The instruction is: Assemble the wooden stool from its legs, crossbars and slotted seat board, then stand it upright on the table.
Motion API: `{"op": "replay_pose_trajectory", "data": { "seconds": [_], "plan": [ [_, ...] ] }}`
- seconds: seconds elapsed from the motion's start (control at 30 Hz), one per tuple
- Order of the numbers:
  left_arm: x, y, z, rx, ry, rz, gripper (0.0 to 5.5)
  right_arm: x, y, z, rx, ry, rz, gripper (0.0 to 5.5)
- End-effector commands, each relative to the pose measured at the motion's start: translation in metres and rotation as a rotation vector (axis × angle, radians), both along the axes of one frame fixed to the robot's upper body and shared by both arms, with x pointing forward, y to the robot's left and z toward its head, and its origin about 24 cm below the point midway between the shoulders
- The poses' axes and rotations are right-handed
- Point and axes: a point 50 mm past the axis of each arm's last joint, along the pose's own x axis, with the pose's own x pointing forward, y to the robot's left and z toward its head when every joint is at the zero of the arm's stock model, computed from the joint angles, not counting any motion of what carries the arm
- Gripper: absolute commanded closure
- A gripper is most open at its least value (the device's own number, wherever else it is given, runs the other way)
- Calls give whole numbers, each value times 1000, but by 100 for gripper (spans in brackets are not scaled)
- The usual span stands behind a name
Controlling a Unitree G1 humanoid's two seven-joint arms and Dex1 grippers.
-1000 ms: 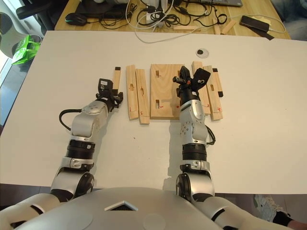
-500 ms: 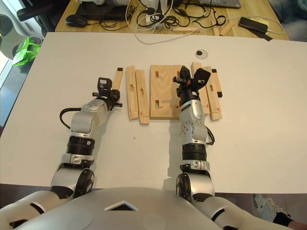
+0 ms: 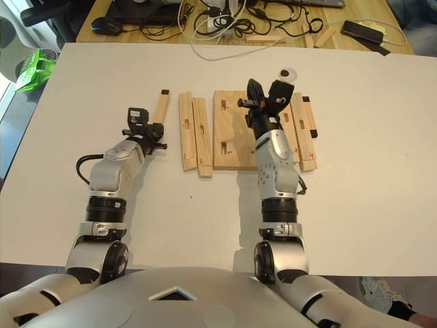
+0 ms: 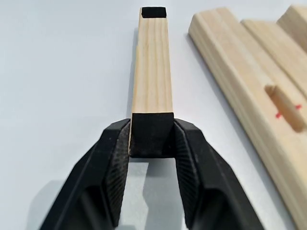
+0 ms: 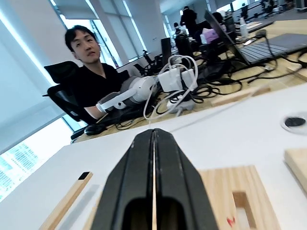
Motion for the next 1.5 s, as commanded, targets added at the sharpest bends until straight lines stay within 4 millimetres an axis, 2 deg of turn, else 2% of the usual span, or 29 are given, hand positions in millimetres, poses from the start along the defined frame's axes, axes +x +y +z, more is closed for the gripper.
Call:
{"op": "replay_pose_trajectory", "data": {
  "seconds": [0.03,0.17,0.3,0.4,0.5,0.73,1.07,1.5],
  "plan": [
    [11,4,50,-6,-284,-101,422,10,5,53,81,-106,175,520],
    [10,3,73,-30,-471,-159,422,2,10,69,283,-89,327,455],
    [3,-2,80,1,-563,-237,422,0,3,83,470,-85,377,379],
    [-8,-18,79,20,-591,-378,422,-5,5,85,490,-64,465,318],
    [-23,-35,81,30,-611,-528,422,-9,16,80,473,-22,549,297],
    [-36,-47,82,23,-627,-627,422,-6,26,79,474,-9,578,297],
    [-40,-41,71,102,-627,-658,422,-4,15,88,483,-30,561,297],
    [-41,-40,68,128,-654,-668,422,-12,8,75,460,38,628,491]
  ]
}}
